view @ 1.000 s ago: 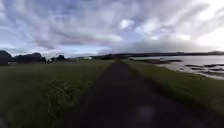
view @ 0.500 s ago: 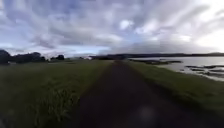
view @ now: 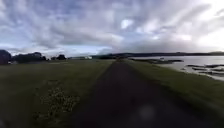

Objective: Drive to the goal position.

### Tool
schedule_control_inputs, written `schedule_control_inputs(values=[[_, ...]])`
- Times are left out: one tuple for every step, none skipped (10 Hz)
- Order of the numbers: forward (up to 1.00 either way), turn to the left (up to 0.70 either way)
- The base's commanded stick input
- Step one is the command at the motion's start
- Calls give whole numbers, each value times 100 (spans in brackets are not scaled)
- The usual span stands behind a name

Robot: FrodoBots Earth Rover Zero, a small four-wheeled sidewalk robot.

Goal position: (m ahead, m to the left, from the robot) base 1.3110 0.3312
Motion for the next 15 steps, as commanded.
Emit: schedule_control_inputs(values=[[70, -5], [70, 0], [70, 0], [70, 0], [70, 0], [70, 0], [70, 0], [70, 0], [70, 0], [70, 0], [70, 0], [70, 0], [70, 0], [70, 0], [70, 0]])
